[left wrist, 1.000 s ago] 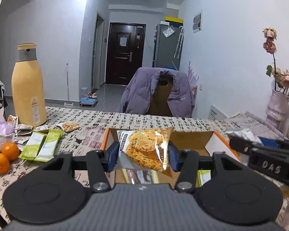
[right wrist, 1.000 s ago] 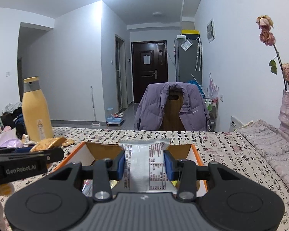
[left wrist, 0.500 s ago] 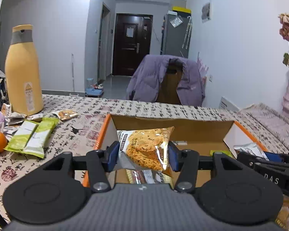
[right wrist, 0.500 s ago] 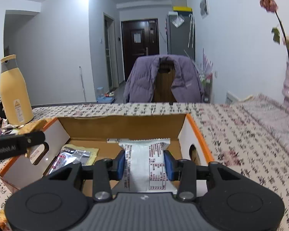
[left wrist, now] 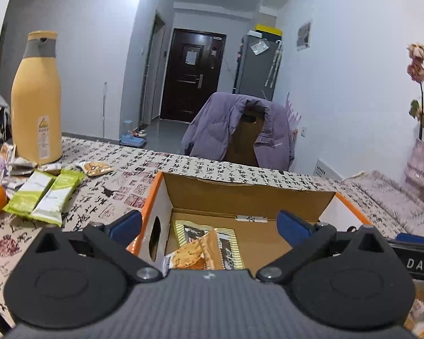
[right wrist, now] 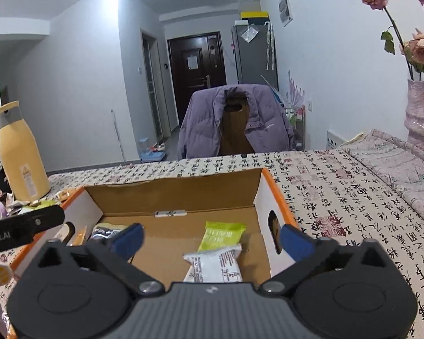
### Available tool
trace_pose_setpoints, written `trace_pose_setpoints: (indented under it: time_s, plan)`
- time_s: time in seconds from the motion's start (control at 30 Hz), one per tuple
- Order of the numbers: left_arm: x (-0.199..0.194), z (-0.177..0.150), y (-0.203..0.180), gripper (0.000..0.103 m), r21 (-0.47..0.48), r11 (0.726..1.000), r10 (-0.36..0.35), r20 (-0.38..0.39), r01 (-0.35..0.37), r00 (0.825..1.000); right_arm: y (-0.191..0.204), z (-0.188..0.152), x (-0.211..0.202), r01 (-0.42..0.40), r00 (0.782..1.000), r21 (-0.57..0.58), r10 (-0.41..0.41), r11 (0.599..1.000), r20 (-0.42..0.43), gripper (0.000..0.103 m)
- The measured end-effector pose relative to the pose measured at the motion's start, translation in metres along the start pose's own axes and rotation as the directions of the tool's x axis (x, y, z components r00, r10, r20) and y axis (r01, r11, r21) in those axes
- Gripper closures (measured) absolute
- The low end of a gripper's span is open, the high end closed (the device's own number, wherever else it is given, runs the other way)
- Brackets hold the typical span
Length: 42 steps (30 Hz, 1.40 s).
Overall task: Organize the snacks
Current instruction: 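Drop the cookie pack into the box with the left gripper while the right drops the white packet, then grasp the red-and-blue chip bag with the right gripper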
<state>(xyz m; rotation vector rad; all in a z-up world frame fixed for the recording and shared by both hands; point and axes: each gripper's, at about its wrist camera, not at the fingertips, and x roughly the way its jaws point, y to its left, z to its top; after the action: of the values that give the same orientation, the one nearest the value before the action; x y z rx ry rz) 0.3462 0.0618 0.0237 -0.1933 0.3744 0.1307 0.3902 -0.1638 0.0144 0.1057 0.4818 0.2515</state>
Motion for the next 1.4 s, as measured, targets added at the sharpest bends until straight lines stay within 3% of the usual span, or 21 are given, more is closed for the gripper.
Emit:
trace_pose_setpoints:
  time_s: [0.5,0.93,1.4]
  plan:
    - [-0.002,0.005,-0.002,0.000,-0.006,1.000,-0.018,0.001,0.018,1.000,0.002,0.004,-0.006,0.011,1.000,-0.024,-0.011,1.000,0.004,0.000]
    - [-0.037,0.025,-0.005,0.000,0.002,1.000,-0.031,0.024,0.031,0.999,0.007,0.023,-0.039,0.054,0.998,-0.086,-0.051,0.995,0.028,0.000]
    - [-0.091,-0.002,0.003,0.000,0.010,0.996,-0.090,-0.025,0.090,0.996,-0.005,-0.009,-0.093,0.017,1.000,-0.105,-0.015,0.994,0.014,0.000]
